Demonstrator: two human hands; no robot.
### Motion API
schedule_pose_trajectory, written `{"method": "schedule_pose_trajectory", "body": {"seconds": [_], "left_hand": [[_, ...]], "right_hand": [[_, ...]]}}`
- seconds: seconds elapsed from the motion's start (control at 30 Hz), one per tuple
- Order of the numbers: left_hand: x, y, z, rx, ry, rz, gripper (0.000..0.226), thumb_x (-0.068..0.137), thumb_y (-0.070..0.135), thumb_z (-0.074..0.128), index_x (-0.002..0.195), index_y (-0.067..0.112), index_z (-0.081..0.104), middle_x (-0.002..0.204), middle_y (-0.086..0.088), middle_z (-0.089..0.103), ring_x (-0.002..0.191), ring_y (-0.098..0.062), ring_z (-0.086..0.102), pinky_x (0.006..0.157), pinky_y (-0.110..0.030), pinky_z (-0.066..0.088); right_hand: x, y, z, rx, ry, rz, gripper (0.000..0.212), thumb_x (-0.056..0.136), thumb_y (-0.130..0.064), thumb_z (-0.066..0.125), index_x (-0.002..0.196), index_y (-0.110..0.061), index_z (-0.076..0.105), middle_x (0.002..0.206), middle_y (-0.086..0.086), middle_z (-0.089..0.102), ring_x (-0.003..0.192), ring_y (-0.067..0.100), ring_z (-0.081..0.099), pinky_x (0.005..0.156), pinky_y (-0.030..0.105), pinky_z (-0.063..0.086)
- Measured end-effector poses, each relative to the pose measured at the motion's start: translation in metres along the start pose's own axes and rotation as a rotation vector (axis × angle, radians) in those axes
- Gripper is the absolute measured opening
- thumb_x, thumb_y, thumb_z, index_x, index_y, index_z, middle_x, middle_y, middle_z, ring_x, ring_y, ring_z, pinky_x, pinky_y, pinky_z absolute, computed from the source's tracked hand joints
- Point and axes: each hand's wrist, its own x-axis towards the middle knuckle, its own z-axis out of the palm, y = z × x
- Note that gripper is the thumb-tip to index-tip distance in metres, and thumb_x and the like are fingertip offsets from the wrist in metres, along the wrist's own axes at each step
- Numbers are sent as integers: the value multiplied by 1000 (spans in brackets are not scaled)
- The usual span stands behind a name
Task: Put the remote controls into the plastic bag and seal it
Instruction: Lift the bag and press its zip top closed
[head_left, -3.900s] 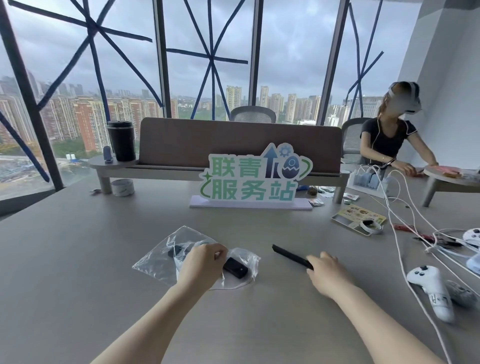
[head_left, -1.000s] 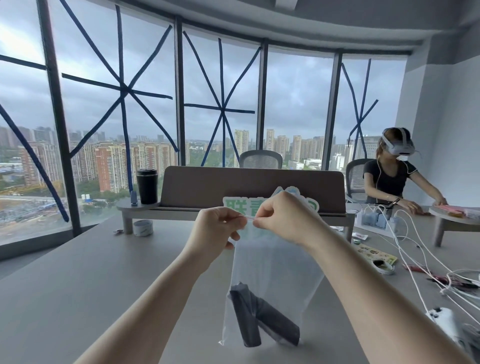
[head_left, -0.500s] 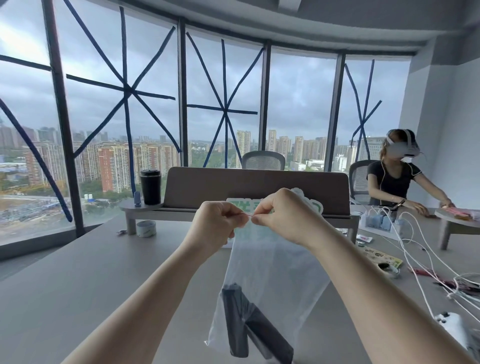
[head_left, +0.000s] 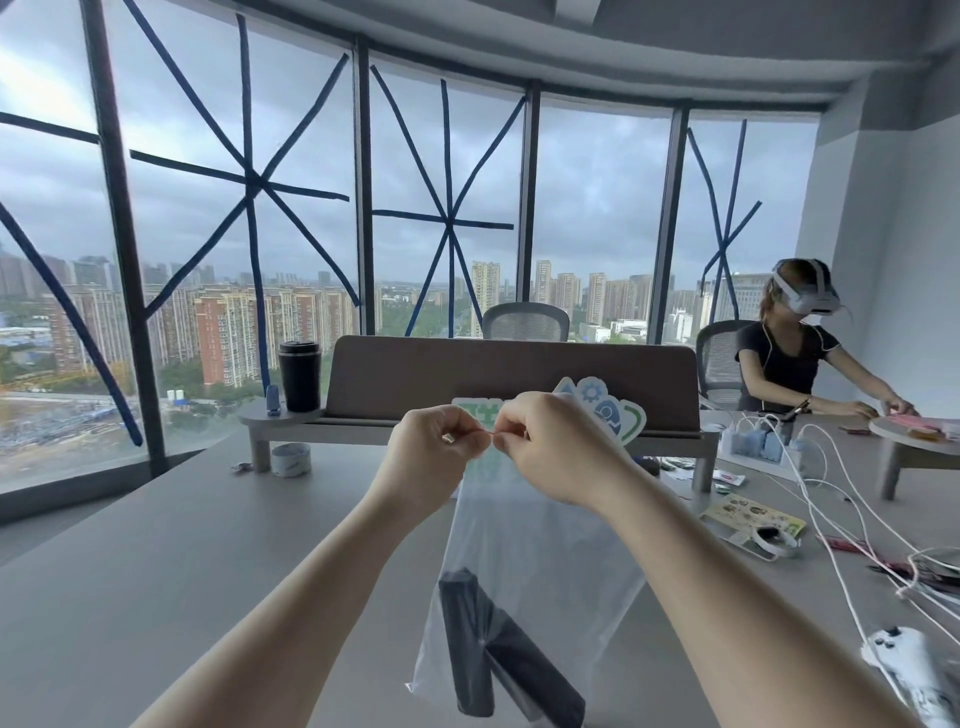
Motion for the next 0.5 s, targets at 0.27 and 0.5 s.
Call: {"method": "schedule_pose_trajectory", "body": {"seconds": [0.27, 0.5], "left_hand": [[1, -14, 1, 74, 210, 0, 15, 82, 7, 66, 67, 12, 67, 61, 4, 60, 55, -7, 48, 52, -10, 37], [9, -32, -26, 42, 331, -39, 11, 82, 6, 66, 72, 9, 69, 68, -1, 66, 65, -16, 56, 61, -18, 43]], "right_hand": [[-6, 7, 7, -116, -5, 27, 17, 93, -27, 50, 90, -22, 67, 101, -3, 69, 94, 24, 63, 80, 37, 49], [-20, 36, 4, -194, 15, 76, 17, 94, -28, 50, 86, -22, 64, 96, -7, 69, 88, 22, 64, 70, 31, 41]]}}
